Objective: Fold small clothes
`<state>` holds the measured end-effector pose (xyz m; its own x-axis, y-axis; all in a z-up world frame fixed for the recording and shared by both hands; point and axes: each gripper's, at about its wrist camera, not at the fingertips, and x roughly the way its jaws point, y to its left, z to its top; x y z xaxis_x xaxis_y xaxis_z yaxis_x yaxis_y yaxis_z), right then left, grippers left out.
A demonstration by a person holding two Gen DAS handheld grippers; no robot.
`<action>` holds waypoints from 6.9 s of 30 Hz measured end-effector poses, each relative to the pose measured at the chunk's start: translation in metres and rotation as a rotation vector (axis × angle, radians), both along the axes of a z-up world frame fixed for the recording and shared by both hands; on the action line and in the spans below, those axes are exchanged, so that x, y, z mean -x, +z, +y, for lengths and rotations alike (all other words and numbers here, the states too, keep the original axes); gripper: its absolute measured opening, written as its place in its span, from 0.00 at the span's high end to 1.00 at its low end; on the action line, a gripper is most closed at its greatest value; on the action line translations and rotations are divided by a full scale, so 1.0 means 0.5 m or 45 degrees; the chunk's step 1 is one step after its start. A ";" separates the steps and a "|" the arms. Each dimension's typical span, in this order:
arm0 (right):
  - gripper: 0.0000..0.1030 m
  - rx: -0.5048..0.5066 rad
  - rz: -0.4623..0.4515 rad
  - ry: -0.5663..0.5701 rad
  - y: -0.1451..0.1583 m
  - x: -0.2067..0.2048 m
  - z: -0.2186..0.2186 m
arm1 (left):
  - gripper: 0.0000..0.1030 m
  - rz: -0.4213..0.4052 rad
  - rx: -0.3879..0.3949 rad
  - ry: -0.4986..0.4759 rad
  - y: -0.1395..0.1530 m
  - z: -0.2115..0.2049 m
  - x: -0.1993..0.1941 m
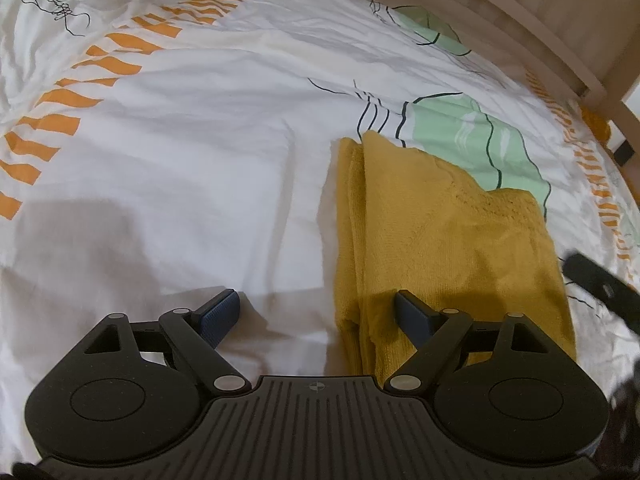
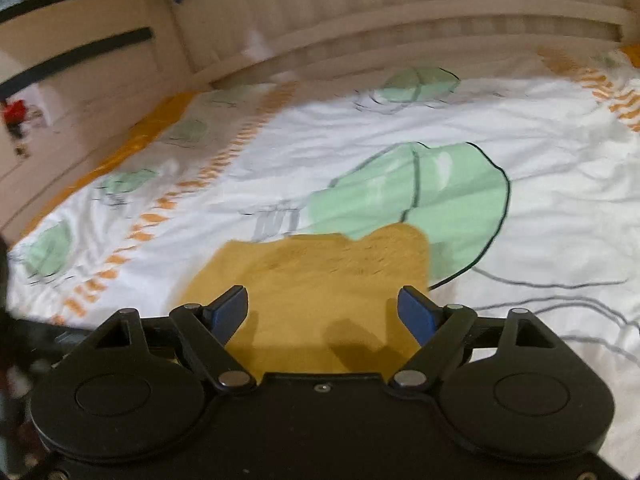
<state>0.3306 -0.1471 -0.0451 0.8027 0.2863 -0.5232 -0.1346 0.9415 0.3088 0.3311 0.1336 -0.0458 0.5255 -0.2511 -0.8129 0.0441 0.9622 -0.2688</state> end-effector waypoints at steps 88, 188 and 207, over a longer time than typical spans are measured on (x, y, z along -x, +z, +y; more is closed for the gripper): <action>0.37 -0.213 0.316 -0.074 -0.048 0.303 -0.143 | 0.79 0.298 0.454 -0.301 -0.052 -0.121 0.434; 0.00 0.001 -0.025 -0.207 0.027 0.517 -0.062 | 0.05 -0.344 -0.222 -0.044 0.112 -0.179 0.496; 0.00 0.068 0.084 -0.239 0.025 0.647 -0.038 | 0.07 -0.368 -0.511 0.035 0.127 -0.250 0.633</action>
